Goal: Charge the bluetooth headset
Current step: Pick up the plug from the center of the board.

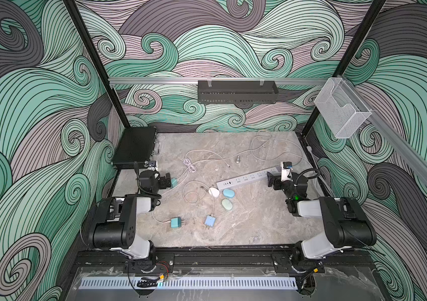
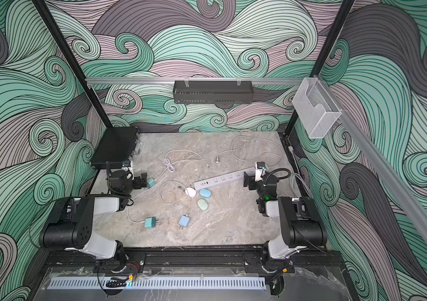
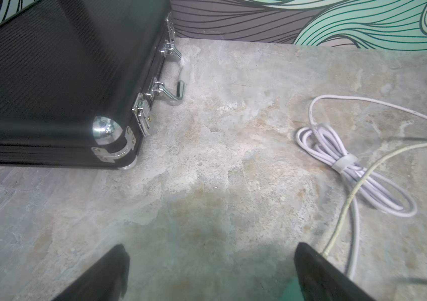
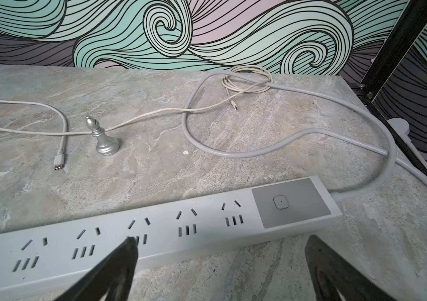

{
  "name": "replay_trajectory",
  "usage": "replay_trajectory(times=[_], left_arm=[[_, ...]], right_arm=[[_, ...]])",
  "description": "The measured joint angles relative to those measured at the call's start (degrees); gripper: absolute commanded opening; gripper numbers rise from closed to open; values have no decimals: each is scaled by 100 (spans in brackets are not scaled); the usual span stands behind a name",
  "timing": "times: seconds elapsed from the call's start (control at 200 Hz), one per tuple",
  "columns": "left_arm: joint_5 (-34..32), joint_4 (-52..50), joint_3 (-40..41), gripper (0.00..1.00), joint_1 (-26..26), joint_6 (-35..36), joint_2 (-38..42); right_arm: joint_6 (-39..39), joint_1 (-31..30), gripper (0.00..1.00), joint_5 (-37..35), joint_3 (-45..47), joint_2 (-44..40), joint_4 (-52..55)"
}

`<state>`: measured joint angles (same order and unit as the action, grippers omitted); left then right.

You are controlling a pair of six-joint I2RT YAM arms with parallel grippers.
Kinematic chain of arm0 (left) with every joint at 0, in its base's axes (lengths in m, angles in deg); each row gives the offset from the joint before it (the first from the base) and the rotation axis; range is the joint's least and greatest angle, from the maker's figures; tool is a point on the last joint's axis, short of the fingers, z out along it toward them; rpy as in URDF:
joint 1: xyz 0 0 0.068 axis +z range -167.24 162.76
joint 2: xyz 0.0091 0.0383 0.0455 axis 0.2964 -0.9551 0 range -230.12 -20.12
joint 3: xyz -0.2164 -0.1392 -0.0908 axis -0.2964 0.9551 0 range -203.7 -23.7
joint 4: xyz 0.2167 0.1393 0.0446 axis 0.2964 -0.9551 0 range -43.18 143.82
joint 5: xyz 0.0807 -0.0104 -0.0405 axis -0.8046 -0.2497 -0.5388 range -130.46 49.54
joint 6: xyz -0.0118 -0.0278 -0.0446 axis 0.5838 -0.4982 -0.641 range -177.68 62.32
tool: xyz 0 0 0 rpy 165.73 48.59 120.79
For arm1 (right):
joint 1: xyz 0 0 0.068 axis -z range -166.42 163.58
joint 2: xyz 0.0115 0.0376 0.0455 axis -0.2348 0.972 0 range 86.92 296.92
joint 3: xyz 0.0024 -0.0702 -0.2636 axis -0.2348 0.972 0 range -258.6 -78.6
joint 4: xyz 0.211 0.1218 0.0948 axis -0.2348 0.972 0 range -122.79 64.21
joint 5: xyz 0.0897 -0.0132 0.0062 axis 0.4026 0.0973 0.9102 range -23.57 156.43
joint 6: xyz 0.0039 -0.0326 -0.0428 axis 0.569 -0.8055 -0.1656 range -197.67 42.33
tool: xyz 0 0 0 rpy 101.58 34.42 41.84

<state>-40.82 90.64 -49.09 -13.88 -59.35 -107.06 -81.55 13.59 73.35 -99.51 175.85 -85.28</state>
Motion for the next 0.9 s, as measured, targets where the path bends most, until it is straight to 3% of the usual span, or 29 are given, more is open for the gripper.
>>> replay_trajectory(times=[0.565, 0.605, 0.696, 0.776, 0.901], left_arm=[[0, 4, 0, 99, 2, 0, 0], [0, 4, 0, 91, 2, -2, 0], [96, 11, 0, 86, 2, 92, 13], [146, -323, -48, 86, -28, 173, 264], [192, -2190, -1036, 80, -162, -35, 1211]], right_arm=[[4, 2, 99, 2, 0, 0, -2], [7, 2, 99, 7, 0, 0, -2], [7, 28, 94, 79, 0, -68, 57], [11, 22, 91, 96, 2, -610, 568], [343, -57, 78, 94, -439, -2212, 2227]])
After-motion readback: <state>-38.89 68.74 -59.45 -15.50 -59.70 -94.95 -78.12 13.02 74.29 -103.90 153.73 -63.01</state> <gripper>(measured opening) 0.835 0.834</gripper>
